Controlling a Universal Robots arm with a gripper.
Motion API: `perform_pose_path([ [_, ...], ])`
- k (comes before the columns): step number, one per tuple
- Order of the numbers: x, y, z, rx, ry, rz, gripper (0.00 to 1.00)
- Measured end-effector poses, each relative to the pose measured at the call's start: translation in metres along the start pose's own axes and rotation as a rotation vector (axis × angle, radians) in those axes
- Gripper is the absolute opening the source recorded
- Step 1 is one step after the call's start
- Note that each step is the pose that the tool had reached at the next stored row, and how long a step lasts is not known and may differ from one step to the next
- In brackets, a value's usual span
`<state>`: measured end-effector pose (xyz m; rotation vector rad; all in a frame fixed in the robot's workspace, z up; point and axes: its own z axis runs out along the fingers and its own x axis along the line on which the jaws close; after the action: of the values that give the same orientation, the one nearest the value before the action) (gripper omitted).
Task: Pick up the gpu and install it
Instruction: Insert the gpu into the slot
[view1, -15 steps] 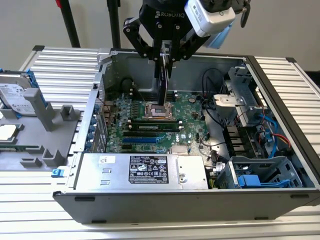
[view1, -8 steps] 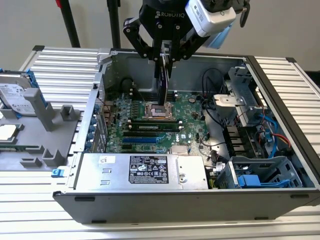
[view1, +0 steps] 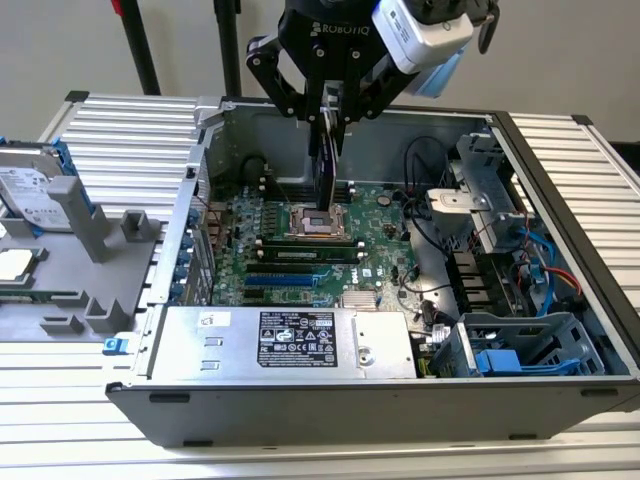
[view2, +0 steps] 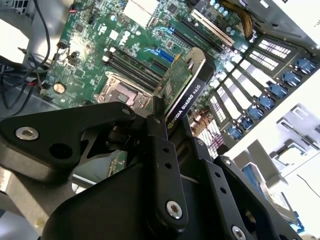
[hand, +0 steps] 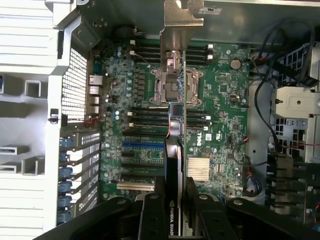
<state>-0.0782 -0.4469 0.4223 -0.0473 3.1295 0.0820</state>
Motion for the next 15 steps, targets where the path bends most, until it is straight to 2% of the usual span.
perform_pose_path([
  [15,0.0000,0.0000,0.0000,-0.0003,0.0023,-0.045,0.00],
])
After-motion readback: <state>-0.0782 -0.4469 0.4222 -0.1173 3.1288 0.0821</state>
